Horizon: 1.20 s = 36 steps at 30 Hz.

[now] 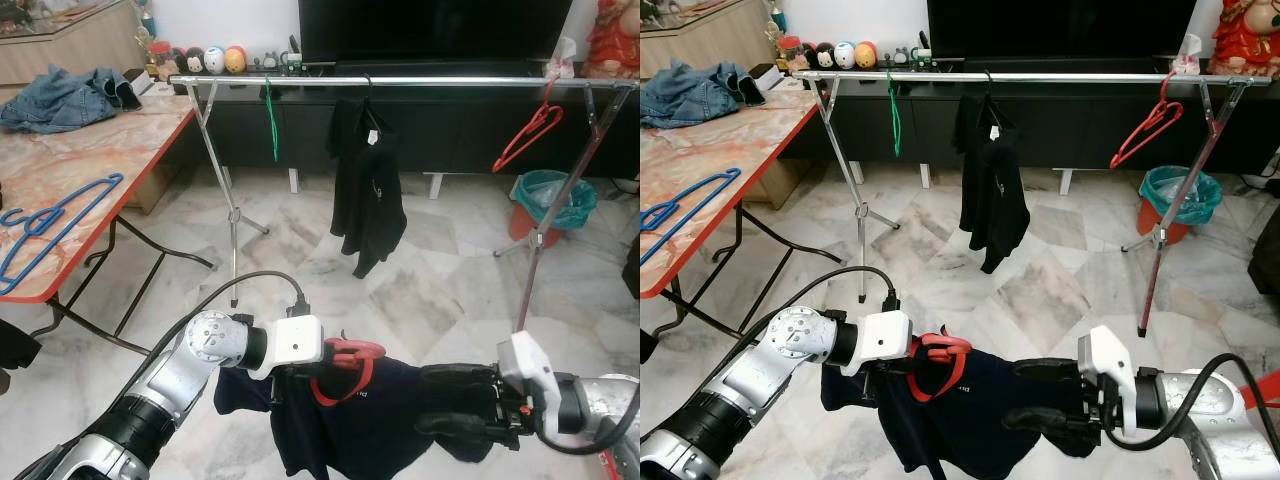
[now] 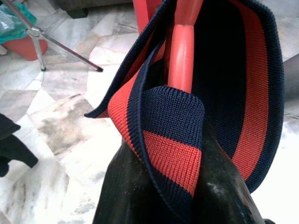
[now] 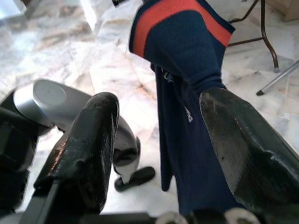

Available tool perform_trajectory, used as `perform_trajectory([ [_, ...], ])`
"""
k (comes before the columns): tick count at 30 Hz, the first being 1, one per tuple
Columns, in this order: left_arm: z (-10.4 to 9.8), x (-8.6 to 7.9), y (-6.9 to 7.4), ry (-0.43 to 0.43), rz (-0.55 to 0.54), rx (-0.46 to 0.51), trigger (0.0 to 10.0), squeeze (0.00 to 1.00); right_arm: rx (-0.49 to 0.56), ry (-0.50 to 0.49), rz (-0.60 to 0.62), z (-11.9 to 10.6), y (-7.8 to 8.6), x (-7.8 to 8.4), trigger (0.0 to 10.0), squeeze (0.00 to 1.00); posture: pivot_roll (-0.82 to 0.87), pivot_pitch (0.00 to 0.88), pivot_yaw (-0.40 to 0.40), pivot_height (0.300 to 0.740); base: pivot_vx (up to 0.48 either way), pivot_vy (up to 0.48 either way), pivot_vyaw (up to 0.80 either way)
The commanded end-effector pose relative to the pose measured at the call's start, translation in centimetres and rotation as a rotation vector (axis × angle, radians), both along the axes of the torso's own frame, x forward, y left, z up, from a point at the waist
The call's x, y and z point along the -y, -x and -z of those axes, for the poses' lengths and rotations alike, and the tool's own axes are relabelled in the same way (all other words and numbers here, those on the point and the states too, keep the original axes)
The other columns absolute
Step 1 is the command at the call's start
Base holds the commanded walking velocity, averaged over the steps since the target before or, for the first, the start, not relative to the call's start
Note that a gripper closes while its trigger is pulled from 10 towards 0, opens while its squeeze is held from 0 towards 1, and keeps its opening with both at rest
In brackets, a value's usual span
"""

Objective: Hang hanger

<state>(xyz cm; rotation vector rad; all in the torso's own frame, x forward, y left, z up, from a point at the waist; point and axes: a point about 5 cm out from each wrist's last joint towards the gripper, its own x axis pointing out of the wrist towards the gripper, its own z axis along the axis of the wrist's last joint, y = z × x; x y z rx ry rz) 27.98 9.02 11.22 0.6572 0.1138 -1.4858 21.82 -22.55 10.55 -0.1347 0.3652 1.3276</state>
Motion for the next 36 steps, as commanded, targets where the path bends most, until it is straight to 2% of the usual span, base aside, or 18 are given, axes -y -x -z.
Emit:
perform_trajectory([
  [1, -1.1, 0.2, 0.0, 0.015, 0.025, 0.028, 10.0, 0.0, 0.055, 0.0, -0.028, -0.5, -0.4, -0.3, 10.0, 1.0, -0.01, 0.0, 0.039, 0.74, 0.0, 0.0, 0.0],
  [3, -1.1, 0.2, 0.0, 0.016, 0.027, 0.028, 10.0, 0.0, 0.073, 0.004, -0.032, -0.5, -0.5, -0.4, 10.0, 0.97, -0.01, 0.0, 0.039, 0.74, 0.0, 0.0, 0.0],
  [5, -1.2, 0.3, 0.0, 0.016, 0.029, 0.026, 10.0, 0.0, 0.091, 0.009, -0.052, -0.5, -0.5, -0.7, 10.0, 0.48, -0.01, 0.0, 0.039, 0.74, 0.0, 0.0, 0.0],
  [6, -1.3, 0.3, 0.1, 0.015, 0.031, 0.025, 10.0, 0.0, 0.105, 0.001, -0.079, -0.5, -0.4, -1.0, 10.0, 0.0, -0.01, 0.0, 0.039, 0.74, 0.0, 0.0, 0.0],
  [14, -1.5, 0.3, 0.1, 0.017, 0.034, 0.027, 10.0, 0.0, 0.138, 0.021, -0.1, -0.5, -0.6, -1.4, 10.0, 0.0, 0.0, 0.007, 0.038, 0.74, 0.0, 0.0, 0.0],
  [17, -1.8, 0.5, 0.1, 0.02, 0.041, 0.026, 10.0, 0.0, 0.169, 0.059, -0.129, -0.2, -1.0, -1.9, 10.0, 0.0, 0.0, 0.014, 0.037, 0.74, 0.0, 0.0, 0.0],
  [21, -2.3, 0.8, 0.2, 0.029, 0.056, 0.021, 10.0, 0.0, 0.208, 0.093, -0.106, 0.3, -1.9, -2.4, 10.0, 0.0, 0.0, 0.016, 0.036, 0.74, 0.0, 0.0, 0.0],
  [26, -2.4, 0.9, 0.3, 0.029, 0.069, 0.011, 10.0, 0.0, 0.242, 0.097, -0.058, 0.5, -2.7, -2.8, 10.0, 0.0, 0.0, 0.017, 0.035, 0.74, 0.0, 0.0, 0.0],
  [36, -2.4, 1.0, 0.5, 0.03, 0.075, -0.002, 10.0, 0.0, 0.256, 0.082, -0.051, 0.8, -3.0, -3.3, 10.0, 0.0, 0.0, 0.02, 0.033, 0.74, 0.0, 0.0, 0.0],
])
